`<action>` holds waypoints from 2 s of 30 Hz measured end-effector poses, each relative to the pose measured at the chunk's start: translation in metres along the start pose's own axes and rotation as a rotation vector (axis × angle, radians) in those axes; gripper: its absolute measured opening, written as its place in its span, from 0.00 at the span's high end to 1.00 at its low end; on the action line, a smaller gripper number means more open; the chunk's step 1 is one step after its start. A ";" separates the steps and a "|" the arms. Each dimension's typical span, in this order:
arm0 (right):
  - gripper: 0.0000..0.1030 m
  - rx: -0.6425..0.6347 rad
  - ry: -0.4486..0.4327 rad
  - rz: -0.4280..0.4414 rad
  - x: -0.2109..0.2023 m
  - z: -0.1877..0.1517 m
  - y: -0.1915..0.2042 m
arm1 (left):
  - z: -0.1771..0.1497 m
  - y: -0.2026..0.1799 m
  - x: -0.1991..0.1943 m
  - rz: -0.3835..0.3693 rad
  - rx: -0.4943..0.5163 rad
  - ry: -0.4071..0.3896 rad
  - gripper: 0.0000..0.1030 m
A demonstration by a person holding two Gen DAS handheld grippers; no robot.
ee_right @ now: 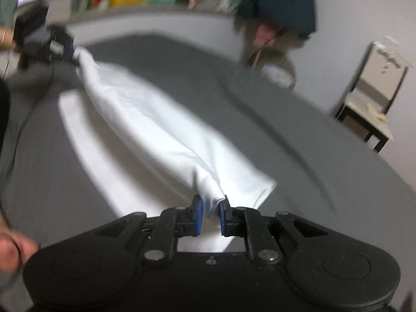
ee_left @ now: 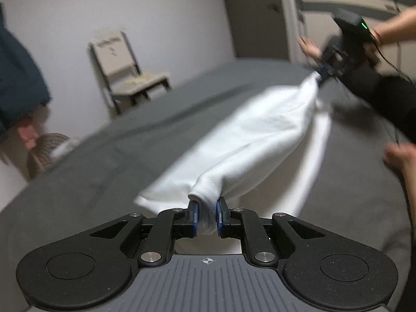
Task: Fold clothes
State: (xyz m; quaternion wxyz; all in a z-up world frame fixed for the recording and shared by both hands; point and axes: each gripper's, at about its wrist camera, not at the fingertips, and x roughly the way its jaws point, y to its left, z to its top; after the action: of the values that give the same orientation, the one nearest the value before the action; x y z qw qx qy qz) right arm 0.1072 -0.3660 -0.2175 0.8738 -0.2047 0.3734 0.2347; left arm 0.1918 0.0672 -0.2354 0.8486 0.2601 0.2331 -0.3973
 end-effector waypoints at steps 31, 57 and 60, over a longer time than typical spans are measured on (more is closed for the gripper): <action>0.90 -0.834 0.139 -0.276 0.032 -0.018 0.110 | -0.010 -0.097 0.032 0.269 0.982 0.172 0.85; 0.39 0.567 -0.169 0.042 0.047 0.036 0.006 | 0.063 -0.026 0.050 0.136 -0.466 -0.114 0.00; 0.38 0.663 -0.152 -0.035 0.083 0.031 0.000 | 0.035 -0.019 0.086 0.167 -0.592 -0.002 0.00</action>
State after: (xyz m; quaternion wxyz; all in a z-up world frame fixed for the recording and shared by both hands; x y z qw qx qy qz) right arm 0.1752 -0.3279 -0.2598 0.9222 0.1023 0.3594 0.1000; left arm 0.2327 -0.0126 -0.2657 0.9175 0.0194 0.3158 -0.2412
